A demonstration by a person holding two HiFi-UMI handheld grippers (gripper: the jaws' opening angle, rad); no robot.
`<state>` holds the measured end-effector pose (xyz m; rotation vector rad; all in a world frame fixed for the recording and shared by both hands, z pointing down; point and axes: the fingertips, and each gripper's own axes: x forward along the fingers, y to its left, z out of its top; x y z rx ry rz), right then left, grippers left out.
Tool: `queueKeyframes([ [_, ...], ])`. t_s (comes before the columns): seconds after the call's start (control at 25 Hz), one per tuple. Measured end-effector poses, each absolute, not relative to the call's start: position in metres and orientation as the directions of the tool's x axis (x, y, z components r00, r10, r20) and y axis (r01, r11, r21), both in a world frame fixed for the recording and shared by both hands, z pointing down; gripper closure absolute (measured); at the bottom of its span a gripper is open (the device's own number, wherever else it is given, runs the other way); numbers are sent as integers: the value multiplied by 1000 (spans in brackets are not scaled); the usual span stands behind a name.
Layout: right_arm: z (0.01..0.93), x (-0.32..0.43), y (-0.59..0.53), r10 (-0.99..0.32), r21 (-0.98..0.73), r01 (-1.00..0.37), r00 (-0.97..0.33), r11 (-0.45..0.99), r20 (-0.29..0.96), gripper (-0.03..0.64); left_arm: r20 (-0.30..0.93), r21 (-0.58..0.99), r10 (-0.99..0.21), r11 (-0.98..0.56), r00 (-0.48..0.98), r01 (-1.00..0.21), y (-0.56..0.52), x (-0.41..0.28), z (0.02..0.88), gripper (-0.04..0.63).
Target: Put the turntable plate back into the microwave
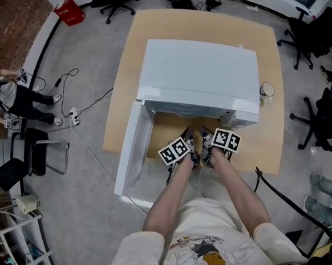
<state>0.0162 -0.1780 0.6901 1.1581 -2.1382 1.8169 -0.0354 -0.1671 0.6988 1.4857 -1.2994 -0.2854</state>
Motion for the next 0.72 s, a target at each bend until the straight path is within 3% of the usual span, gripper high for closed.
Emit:
queueKeyframes([
  [0.16, 686, 14, -175, -419, -767, -637, -720, 82, 553, 609, 484, 753, -804, 180, 346, -633, -163, -24, 687, 595],
  [0.48, 671, 13, -158, -345, -796, -580, -793, 173, 502, 610, 439, 775, -850, 194, 291, -602, -149, -17, 667, 595],
  [0.72, 665, 14, -140, -337, -831, -532, -821, 162, 460, 610, 433, 761, -860, 189, 269, -620, -137, -16, 660, 595],
])
